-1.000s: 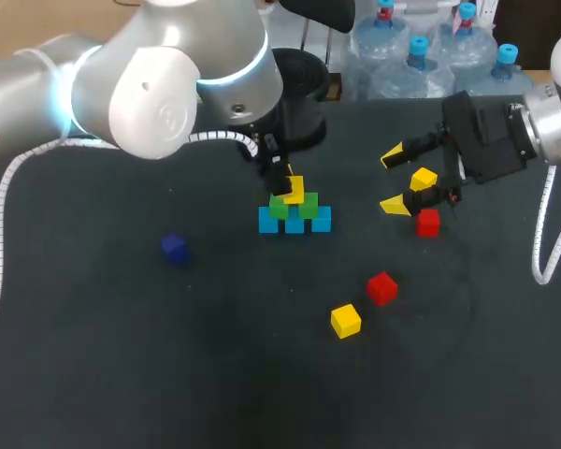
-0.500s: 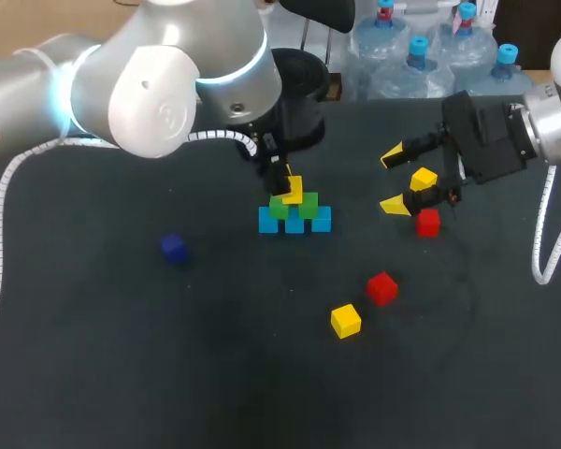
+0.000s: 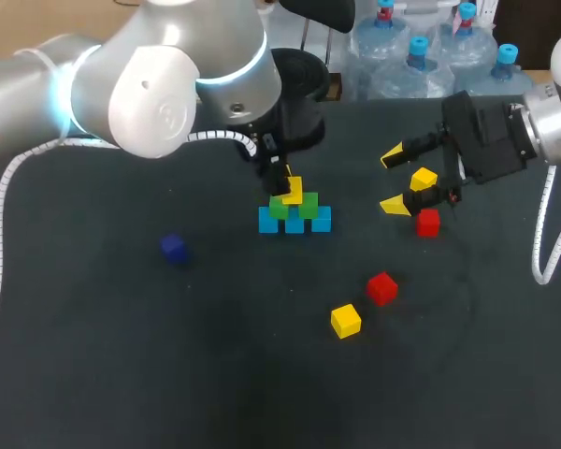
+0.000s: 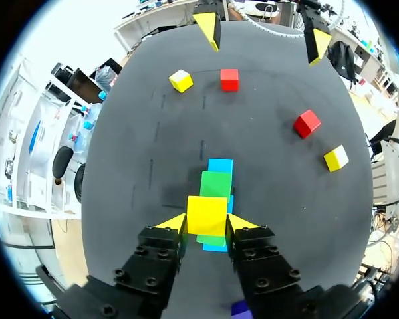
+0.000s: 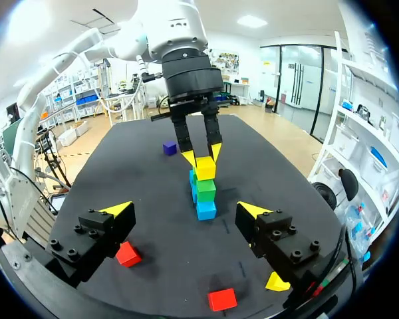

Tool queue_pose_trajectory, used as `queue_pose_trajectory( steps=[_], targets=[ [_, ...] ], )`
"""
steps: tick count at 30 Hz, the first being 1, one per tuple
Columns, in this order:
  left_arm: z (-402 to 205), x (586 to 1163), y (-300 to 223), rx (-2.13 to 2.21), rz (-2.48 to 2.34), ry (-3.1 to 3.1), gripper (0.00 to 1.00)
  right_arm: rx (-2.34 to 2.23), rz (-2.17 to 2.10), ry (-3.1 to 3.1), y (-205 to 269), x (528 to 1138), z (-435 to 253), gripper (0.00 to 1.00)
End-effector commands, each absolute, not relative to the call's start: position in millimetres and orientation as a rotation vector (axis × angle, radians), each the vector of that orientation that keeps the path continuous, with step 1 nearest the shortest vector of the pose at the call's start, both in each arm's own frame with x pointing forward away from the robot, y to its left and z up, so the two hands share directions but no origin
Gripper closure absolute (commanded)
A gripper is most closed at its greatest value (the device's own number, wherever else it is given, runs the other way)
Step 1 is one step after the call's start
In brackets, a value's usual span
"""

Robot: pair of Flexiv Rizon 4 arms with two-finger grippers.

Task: Place the blue cubes, place green cubes on the blue cubes, place the yellow cubes on the green cubes, then place the red cubes on the yellow cubes, and place purple cube on the red cubes.

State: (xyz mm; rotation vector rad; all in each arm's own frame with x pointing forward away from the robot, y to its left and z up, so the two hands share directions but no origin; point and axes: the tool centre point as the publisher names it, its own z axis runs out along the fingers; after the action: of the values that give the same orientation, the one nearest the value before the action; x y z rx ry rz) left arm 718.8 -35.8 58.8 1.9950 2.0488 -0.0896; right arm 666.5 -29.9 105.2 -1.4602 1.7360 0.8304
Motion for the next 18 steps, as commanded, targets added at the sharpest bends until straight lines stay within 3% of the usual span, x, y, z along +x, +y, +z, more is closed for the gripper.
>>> queue_pose_trajectory(
  steps=[1,18],
  targets=[
    [58.6,722.0,-36.5,2.003,-0.094,2.048,0.93,-1.460,0.831,1.734,-29.7,666.7,104.6,0.00],
    [58.1,722.5,-37.7,2.006,-0.095,2.049,0.91,-1.460,0.831,1.734,-29.7,666.7,104.6,0.00]
  ],
)
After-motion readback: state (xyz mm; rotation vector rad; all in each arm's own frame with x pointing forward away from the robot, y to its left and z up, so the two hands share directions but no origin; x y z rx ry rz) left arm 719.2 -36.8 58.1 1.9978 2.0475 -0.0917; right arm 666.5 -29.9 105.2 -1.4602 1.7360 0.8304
